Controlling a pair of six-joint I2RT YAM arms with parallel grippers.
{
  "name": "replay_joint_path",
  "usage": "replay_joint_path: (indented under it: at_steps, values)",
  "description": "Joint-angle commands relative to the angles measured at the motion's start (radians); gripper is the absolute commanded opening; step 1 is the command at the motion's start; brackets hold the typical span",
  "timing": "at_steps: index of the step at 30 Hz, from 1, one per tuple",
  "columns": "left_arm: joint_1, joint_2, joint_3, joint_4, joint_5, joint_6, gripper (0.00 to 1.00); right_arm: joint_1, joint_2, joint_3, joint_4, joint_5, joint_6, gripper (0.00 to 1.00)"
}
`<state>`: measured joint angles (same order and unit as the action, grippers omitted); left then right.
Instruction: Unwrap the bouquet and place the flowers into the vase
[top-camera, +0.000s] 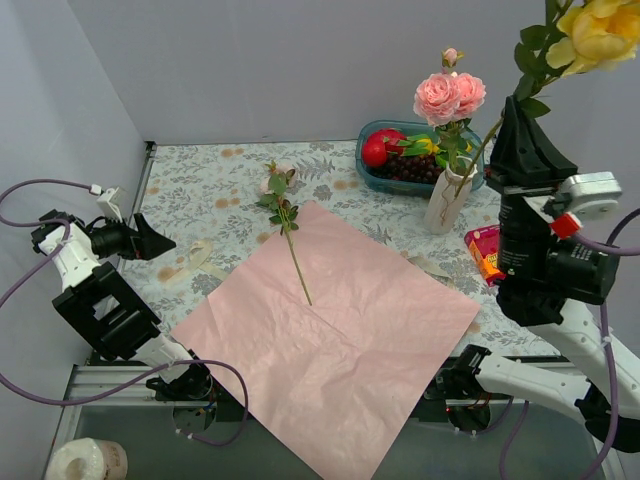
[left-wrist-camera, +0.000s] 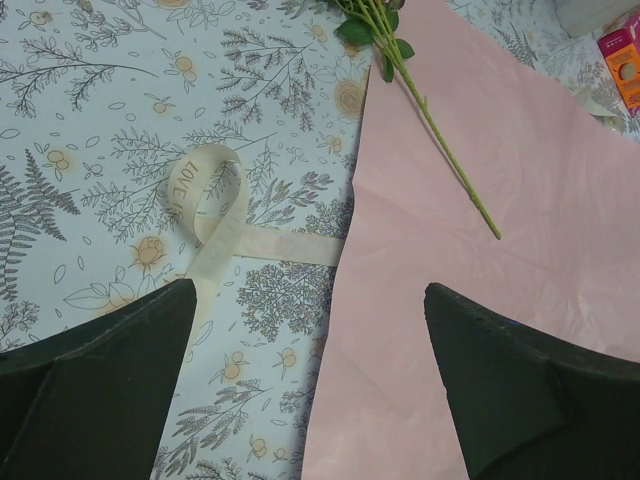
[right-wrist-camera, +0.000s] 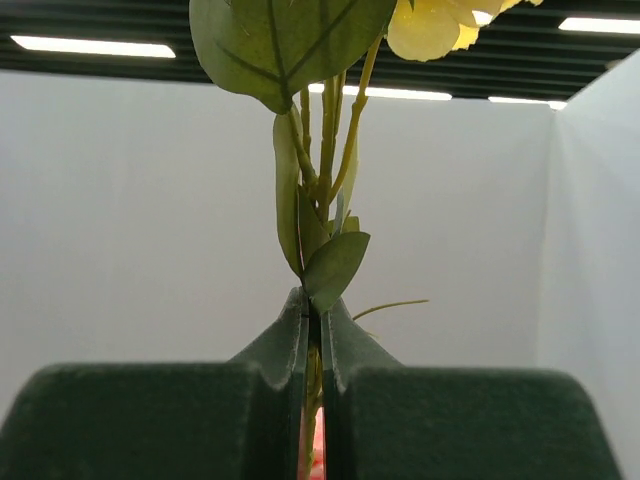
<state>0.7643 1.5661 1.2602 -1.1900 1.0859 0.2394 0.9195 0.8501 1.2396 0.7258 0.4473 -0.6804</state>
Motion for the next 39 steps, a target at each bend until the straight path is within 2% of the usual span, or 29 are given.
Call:
replay_joint_path:
  at_steps: [1, 5, 7, 10, 12, 17, 23, 26, 31, 35, 39]
  values:
    - [0.006, -0.003, 0.041, -0.017, 0.028, 0.014, 0.98, 0.001, 0.030, -0.074, 0.231, 0.166, -0.235, 0.01]
    - [0.006, -0.006, 0.033, -0.007, 0.026, 0.014, 0.98, -0.007, 0.090, -0.075, 0.334, 0.226, -0.407, 0.01]
    - [0.006, -0.002, 0.033, -0.006, 0.026, 0.014, 0.98, -0.030, 0.124, -0.088, 0.394, 0.238, -0.426, 0.01]
    - [0.006, 0.002, 0.033, -0.006, 0.028, 0.015, 0.98, -0.106, 0.161, -0.088, 0.316, 0.258, -0.325, 0.01]
    - [0.006, 0.006, 0.033, -0.005, 0.029, 0.017, 0.98, -0.183, 0.190, -0.091, 0.200, 0.245, -0.167, 0.01]
    - [0.006, 0.008, 0.031, -0.010, 0.026, 0.023, 0.98, -0.261, 0.227, -0.153, 0.267, 0.238, -0.056, 0.01]
    - [0.007, 0.011, 0.030, 0.006, 0.009, 0.024, 0.98, -0.418, 0.195, -0.161, 0.187, 0.183, 0.149, 0.01]
    - [0.007, 0.020, 0.027, 0.003, 0.014, 0.029, 0.98, -0.473, 0.172, -0.199, 0.170, 0.145, 0.192, 0.01]
    - [0.007, 0.025, 0.022, 0.000, 0.016, 0.034, 0.98, -0.553, 0.142, -0.305, 0.242, 0.064, 0.269, 0.01]
    - [0.009, 0.017, 0.016, 0.003, 0.005, 0.038, 0.98, -0.643, 0.153, -0.330, 0.261, 0.018, 0.359, 0.01]
    - [0.009, 0.021, 0.016, 0.003, 0.000, 0.041, 0.98, -0.679, 0.179, -0.331, 0.299, -0.016, 0.361, 0.01]
